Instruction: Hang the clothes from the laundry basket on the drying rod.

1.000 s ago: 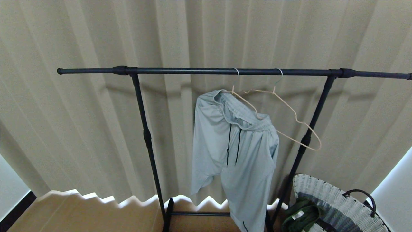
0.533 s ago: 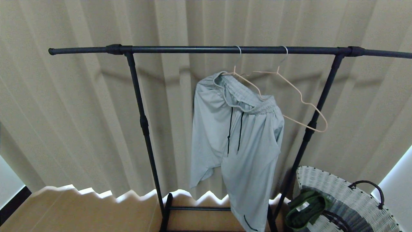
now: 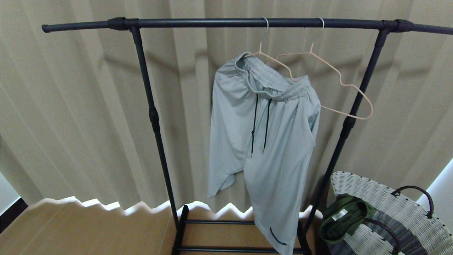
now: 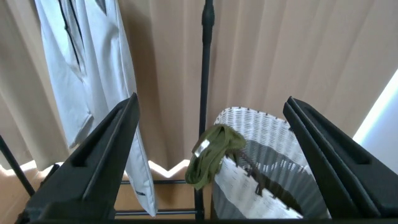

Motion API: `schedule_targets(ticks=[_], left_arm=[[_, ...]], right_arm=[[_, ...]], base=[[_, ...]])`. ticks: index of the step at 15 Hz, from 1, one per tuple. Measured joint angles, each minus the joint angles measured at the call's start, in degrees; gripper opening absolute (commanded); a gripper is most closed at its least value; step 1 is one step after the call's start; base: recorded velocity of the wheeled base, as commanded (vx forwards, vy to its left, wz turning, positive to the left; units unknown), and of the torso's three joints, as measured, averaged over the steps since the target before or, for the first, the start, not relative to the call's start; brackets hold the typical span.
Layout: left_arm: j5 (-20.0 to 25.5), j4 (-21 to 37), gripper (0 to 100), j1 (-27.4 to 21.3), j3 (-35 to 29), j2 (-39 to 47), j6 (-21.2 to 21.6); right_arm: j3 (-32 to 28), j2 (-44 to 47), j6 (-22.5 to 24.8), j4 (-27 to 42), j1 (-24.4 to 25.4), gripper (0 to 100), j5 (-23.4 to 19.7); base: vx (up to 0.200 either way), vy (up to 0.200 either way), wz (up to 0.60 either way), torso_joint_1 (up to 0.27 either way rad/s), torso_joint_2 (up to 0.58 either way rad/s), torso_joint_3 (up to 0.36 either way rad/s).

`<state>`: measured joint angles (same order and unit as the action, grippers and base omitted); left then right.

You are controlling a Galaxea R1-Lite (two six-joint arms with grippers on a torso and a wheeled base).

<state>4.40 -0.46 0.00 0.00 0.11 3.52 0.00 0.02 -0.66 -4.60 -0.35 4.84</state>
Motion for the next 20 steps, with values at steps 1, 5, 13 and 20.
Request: schedule_targets(ticks=[1, 5, 13, 20], left_arm=[[0.0, 0.0, 100, 0.0, 0.0, 0.0, 0.0], [0.0, 0.0, 100, 0.0, 0.0, 0.0, 0.0], [0.0, -0.1, 100, 0.0, 0.0, 0.0, 0.0], [-0.1, 0.0, 100, 0.0, 0.0, 0.0, 0.0]], right_arm=[[0.0, 0.0, 0.0, 0.0, 0.0, 100, 0.0], [0.0, 0.0, 0.0, 0.0, 0.0, 100, 0.0], [0.0, 0.0, -0.2, -0.1, 0.0, 100, 0.1], [0.0, 0.0, -0.1, -0.2, 0.0, 100, 0.1]], base=[[0.000, 0.000, 0.00, -0.105, 0.47, 0.349], [0.000, 0.000, 0.00, -0.068, 0.45, 0.370], [0.000, 0.000, 0.00, -0.014, 0.12, 0.108], [0.000, -0.171, 0.00, 0.000, 0.02, 0.016]])
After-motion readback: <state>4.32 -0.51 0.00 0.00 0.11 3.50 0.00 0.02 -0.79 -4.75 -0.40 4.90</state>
